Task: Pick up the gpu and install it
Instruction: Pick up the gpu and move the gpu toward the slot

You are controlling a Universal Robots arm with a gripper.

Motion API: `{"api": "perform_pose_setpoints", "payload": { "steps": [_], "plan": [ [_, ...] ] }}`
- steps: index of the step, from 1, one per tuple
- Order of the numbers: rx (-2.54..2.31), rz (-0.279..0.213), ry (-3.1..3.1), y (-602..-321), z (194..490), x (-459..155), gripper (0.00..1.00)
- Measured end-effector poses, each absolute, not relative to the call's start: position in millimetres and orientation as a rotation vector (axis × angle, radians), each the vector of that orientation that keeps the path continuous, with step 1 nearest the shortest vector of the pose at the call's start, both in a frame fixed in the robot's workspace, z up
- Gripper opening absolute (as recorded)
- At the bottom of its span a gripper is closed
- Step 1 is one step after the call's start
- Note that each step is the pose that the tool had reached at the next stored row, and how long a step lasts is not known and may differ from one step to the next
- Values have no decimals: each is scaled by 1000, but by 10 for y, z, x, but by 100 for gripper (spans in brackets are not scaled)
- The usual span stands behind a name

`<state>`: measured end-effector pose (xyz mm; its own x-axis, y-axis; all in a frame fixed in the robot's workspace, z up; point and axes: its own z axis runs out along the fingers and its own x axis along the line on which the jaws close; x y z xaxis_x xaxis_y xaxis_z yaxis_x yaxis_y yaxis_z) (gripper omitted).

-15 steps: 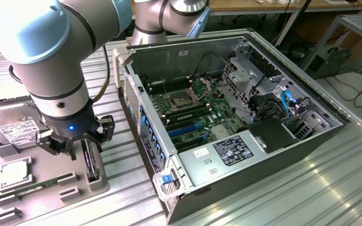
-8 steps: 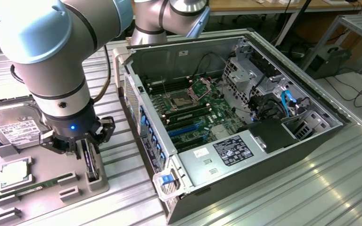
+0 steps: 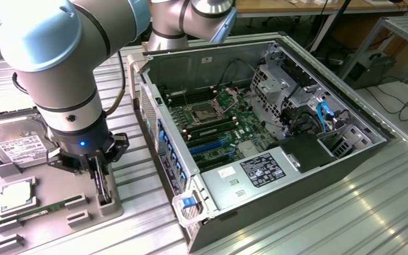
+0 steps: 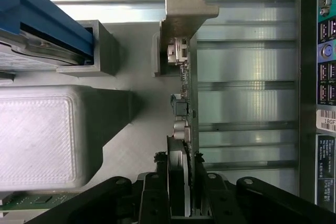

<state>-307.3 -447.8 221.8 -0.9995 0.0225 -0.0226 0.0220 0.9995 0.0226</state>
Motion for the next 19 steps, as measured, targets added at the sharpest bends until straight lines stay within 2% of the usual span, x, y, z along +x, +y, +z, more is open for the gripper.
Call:
{"api": "perform_pose_setpoints", "payload": {
  "steps": [1,19],
  "plan": [
    [35,35,3118,-4478,2218,-3073,28],
    [35,35,3118,-4478,2222,-3073,28]
  ]
}}
